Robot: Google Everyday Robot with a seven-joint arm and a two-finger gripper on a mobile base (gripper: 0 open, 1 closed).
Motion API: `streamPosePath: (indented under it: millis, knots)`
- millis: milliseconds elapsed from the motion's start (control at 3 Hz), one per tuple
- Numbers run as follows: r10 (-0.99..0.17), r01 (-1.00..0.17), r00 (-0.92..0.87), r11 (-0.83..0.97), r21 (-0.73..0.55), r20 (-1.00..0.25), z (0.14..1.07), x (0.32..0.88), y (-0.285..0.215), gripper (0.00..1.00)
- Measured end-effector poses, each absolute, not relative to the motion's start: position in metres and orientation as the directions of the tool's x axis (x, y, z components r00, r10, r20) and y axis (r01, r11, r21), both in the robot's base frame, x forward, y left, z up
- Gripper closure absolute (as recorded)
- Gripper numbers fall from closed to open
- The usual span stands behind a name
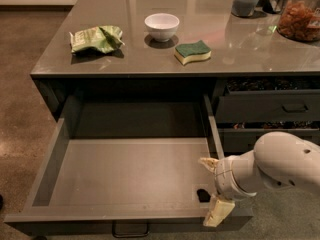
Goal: Close top drawer
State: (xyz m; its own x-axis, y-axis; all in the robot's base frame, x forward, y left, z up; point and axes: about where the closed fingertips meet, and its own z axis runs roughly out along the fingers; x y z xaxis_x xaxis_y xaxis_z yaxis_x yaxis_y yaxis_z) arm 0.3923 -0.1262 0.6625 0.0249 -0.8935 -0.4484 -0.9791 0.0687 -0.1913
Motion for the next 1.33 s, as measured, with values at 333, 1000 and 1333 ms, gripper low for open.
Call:
streamPosePath:
  millis: [333, 1000, 1333]
  knots:
    - [-0.892, -0.976, 0.043, 0.058, -0.209, -0.450, 0.665, 0.401, -0.118, 0.42]
    - [-0.888, -0.966, 0.095, 0.027, -0.257, -0.451, 0.683, 0.424, -0.090, 0.29]
    - [-0.867, -0.950, 0.173, -0.022, -0.311, -0.467, 0.701, 0.446, -0.057, 0.01]
